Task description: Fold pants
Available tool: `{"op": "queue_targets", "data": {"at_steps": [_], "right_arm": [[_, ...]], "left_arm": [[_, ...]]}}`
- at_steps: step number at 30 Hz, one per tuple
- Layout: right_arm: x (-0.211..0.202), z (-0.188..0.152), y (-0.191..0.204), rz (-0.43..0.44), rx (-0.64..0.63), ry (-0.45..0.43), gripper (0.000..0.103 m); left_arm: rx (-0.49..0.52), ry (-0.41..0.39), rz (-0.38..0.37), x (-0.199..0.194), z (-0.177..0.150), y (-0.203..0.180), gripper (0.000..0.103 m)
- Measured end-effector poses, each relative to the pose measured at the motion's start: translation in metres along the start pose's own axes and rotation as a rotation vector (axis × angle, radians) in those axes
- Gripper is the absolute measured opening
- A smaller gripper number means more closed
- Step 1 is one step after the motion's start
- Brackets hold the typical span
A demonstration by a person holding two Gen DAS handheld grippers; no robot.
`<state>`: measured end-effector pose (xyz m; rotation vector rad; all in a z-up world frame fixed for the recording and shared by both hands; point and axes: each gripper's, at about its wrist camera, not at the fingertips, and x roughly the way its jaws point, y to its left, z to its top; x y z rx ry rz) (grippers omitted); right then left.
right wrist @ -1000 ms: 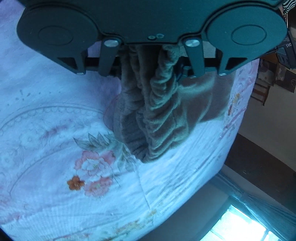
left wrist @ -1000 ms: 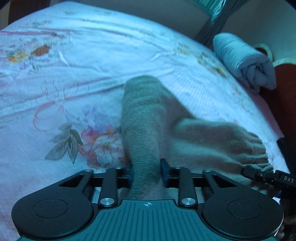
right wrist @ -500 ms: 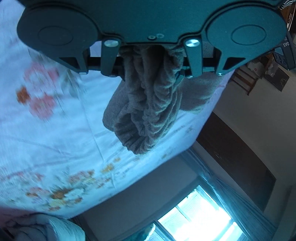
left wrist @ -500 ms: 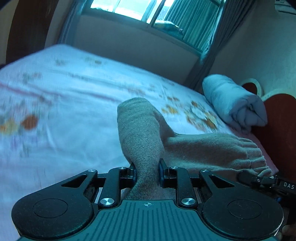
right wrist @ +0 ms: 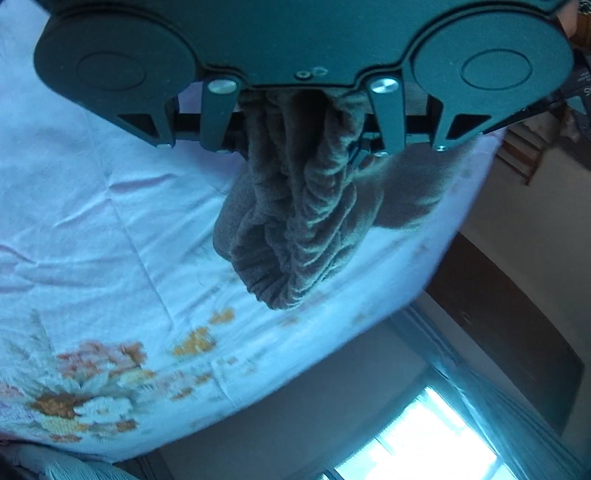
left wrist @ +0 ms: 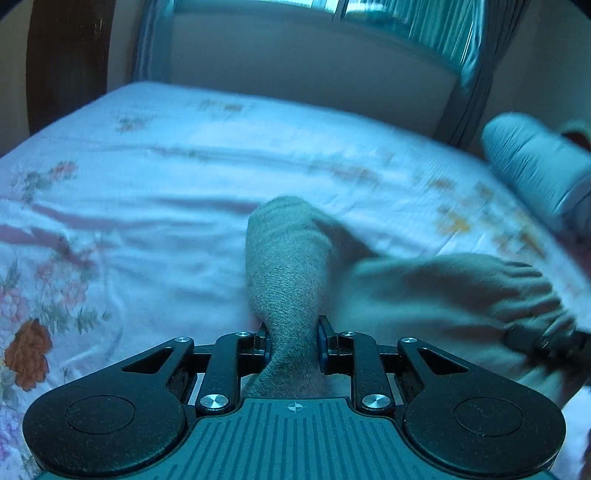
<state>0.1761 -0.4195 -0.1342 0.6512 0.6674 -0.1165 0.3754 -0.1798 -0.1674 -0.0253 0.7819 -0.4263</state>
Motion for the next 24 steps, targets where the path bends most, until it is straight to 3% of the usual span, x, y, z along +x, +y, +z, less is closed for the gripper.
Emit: {"op": "queue_targets", "data": {"at_steps": [1, 2, 3, 4, 6, 8, 11, 14, 16, 24], "right_arm": [[0.007, -0.001, -0.006, -0.035, 0.004, 0.007, 0.044], [0.010, -0.003, -0.011, -0.051, 0.020, 0.007, 0.058], [0.010, -0.004, -0.014, -0.058, 0.024, -0.004, 0.064], [0.007, -0.005, -0.013, -0.066, 0.011, -0.016, 0.065], [-0.009, -0.006, -0.009, -0.093, -0.008, -0.066, 0.069], [-0.031, -0.003, -0.005, -0.108, 0.001, -0.121, 0.073], [-0.071, -0.007, 0.016, -0.098, -0.056, -0.152, 0.073], [-0.114, -0.026, 0.047, -0.122, -0.155, -0.171, 0.081], [-0.143, -0.042, 0.064, -0.116, -0.194, -0.191, 0.087], [-0.240, -0.107, 0.101, -0.088, -0.246, -0.251, 0.094]], "left_arm": [[0.001, -0.001, 0.007, 0.002, -0.006, 0.001, 0.036], [0.001, -0.005, 0.020, 0.002, -0.009, 0.001, 0.047], [0.006, -0.001, 0.035, 0.001, -0.011, 0.001, 0.053], [0.019, -0.001, 0.053, -0.004, -0.012, 0.002, 0.060], [0.031, -0.005, 0.085, -0.020, -0.009, 0.002, 0.064], [0.020, -0.011, 0.112, -0.043, -0.005, 0.000, 0.077], [0.020, -0.045, 0.122, -0.093, -0.003, -0.005, 0.090], [0.042, -0.085, 0.136, -0.150, -0.010, -0.016, 0.103], [0.079, -0.119, 0.149, -0.188, -0.021, -0.026, 0.103], [0.141, -0.163, 0.197, -0.301, -0.071, -0.040, 0.103]]}}
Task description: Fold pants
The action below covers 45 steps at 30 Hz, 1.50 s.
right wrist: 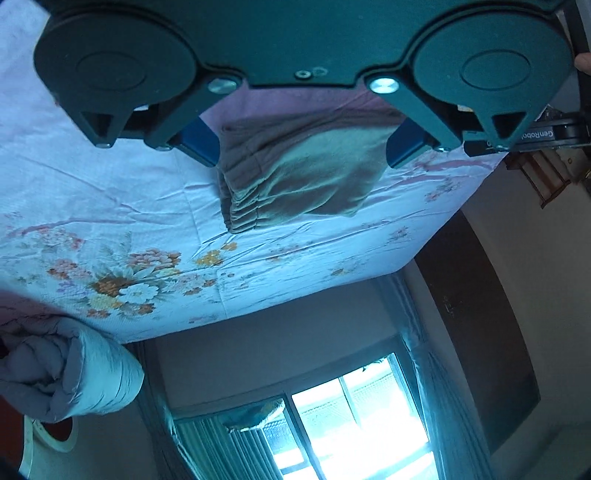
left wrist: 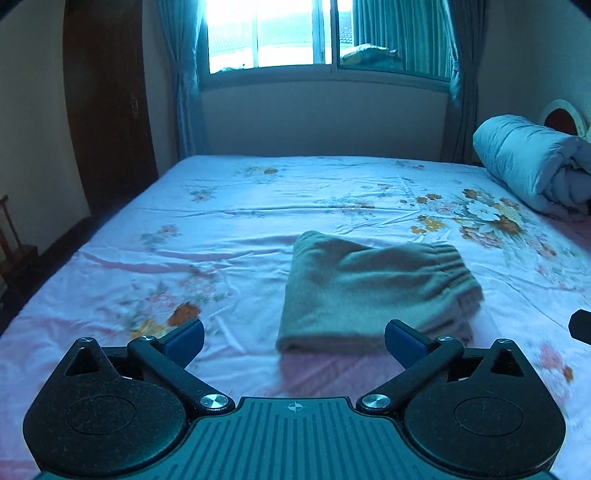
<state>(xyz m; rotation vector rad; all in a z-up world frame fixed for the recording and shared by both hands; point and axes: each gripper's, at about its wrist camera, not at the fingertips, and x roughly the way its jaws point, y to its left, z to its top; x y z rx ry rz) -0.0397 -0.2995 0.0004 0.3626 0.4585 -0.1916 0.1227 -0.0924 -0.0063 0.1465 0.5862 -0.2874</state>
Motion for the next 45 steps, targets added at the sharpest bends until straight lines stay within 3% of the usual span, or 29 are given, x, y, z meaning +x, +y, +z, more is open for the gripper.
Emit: {"op": "queue_targets", "data": {"at_steps": [5, 13, 45], "right_arm": [[-0.040, -0.014, 0.012, 0.001, -0.020, -0.016, 0.095], [-0.072, -0.027, 0.025, -0.001, -0.042, -0.052, 0.096], [-0.080, -0.024, 0.035, -0.002, -0.044, -0.090, 0.097]], "left_arm": [[0.011, -0.024, 0.014, -0.049, -0.019, 0.000, 0.103], [-0.009, -0.038, -0.021, -0.087, -0.037, 0.002, 0.103], [-0.026, -0.063, -0.037, -0.092, -0.029, -0.007, 0.103]]}}
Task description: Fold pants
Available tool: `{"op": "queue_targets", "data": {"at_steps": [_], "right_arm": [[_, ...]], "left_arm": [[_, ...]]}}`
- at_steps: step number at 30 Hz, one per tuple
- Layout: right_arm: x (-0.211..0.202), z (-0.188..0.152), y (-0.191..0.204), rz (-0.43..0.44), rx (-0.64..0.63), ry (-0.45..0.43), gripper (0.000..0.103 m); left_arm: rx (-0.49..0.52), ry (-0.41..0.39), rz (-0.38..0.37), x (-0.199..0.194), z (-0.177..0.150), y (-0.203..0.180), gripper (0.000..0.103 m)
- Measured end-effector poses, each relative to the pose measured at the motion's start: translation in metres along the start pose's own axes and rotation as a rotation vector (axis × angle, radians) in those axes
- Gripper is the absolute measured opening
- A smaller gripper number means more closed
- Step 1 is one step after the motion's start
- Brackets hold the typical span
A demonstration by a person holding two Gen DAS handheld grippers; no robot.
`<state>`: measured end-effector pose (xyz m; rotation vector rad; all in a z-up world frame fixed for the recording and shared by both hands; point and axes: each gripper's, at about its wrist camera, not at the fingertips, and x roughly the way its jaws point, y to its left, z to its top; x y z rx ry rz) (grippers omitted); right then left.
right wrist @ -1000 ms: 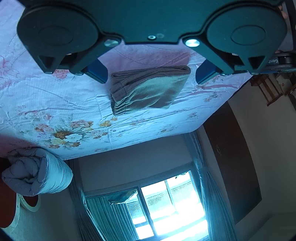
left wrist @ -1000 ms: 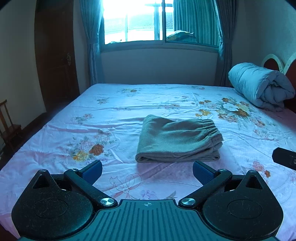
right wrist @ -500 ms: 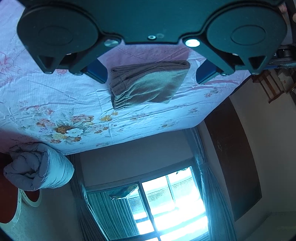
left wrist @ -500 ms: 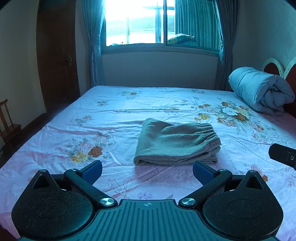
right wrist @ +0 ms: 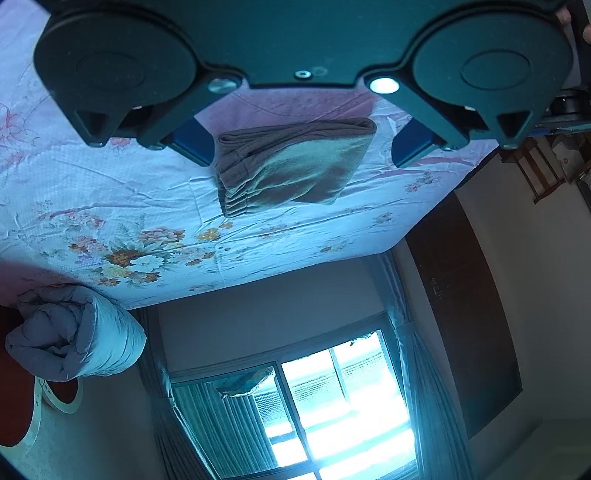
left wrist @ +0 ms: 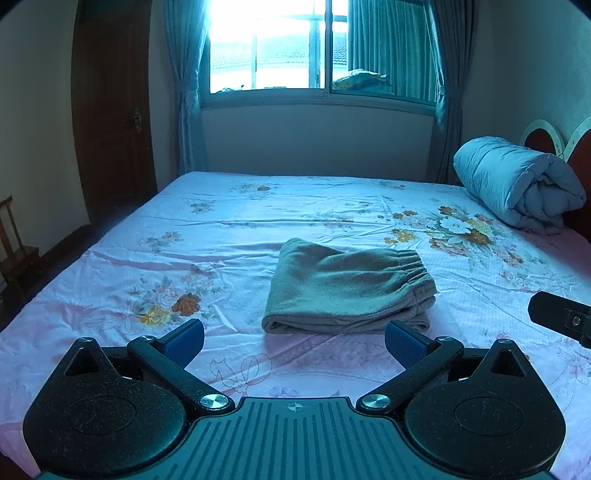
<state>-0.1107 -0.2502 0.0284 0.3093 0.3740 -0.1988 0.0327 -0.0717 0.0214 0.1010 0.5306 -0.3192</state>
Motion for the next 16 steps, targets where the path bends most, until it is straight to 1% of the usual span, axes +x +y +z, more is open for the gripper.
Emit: {"op": "queue_targets", "data": {"at_steps": [5, 10, 12, 16], "right_arm": [[0.0005, 0.0002, 0.0002, -0.002, -0.002, -0.001, 0.097], [0.0020, 0.0003, -0.0002, -0.002, -0.001, 0.002, 0.097], [0.0029, -0.0004, -0.0005, -0.004, 0.003, 0.003, 0.097], [0.0048, -0.0009, -0.0029, -0.007, 0.008, 0.009, 0.097]], "left_arm": [[-0.005, -0.007, 0.000, 0.0018, 0.0026, -0.0014, 0.103], [0.001, -0.021, -0.025, 0.0040, 0.0033, -0.0044, 0.103], [-0.021, -0.027, -0.057, 0.0047, 0.0031, -0.0037, 0.103], [-0.002, -0.040, -0.059, 0.0075, 0.0032, -0.0076, 0.103]]}}
